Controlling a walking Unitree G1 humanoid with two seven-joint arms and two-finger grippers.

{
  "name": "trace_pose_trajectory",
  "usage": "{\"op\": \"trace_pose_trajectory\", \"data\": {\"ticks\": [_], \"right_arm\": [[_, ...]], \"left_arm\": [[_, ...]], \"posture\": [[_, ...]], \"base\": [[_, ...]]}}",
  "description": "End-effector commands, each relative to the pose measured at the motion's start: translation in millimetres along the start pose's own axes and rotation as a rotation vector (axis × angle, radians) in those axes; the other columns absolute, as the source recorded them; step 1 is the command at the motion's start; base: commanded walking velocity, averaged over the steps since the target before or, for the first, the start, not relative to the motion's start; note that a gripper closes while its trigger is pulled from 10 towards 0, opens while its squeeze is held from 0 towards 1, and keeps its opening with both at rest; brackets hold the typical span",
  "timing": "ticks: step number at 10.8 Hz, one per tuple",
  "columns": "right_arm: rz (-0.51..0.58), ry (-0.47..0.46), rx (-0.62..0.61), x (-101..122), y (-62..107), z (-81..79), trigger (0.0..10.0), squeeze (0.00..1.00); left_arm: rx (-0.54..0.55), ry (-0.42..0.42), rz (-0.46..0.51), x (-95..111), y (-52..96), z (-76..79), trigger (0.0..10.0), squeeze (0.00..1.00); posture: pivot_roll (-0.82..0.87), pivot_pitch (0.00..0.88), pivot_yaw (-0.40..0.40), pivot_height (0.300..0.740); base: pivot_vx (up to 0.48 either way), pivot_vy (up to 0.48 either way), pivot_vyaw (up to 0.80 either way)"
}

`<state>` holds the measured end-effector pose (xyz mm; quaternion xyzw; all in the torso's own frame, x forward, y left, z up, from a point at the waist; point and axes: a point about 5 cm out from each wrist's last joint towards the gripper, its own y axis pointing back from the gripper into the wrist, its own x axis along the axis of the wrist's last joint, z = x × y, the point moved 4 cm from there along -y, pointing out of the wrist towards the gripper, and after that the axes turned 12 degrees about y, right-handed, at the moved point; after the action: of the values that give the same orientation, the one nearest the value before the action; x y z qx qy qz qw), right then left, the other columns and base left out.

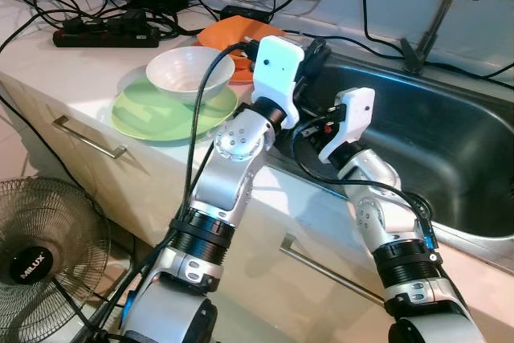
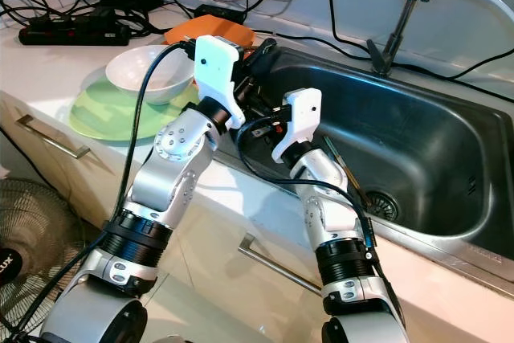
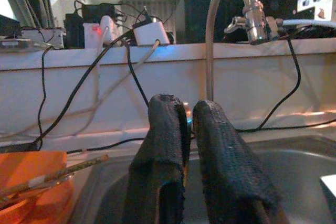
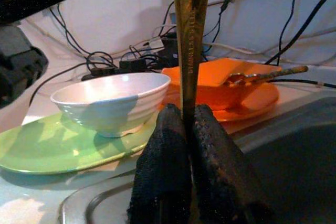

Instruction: Kitchen organization

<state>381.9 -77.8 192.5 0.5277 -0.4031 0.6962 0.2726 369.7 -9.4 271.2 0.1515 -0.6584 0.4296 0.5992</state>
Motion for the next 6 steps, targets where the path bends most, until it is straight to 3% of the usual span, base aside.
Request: {"op": "trace_pose_trajectory", "data": {"ticks": [1,6], "right_arm": [[0.002,0.012,0.000,1.8,-3.0,0.2,0.0,0.00],[-0.028,0.022,-0.099,-2.6,-5.2,17.8,0.0,0.00]], "left_arm": [[-0.024,0.021,0.032,9.1,-2.0,6.3,10.0,1.00],[-0.003,0.046,0.063,16.2,0.0,0.7,10.0,1.00]], "posture": [[0.19,0.009,-0.038,0.740],[0.20,0.014,-0.042,0.740]], "base": [[0.000,0.000,0.00],[0.000,0.000,0.00]]}}
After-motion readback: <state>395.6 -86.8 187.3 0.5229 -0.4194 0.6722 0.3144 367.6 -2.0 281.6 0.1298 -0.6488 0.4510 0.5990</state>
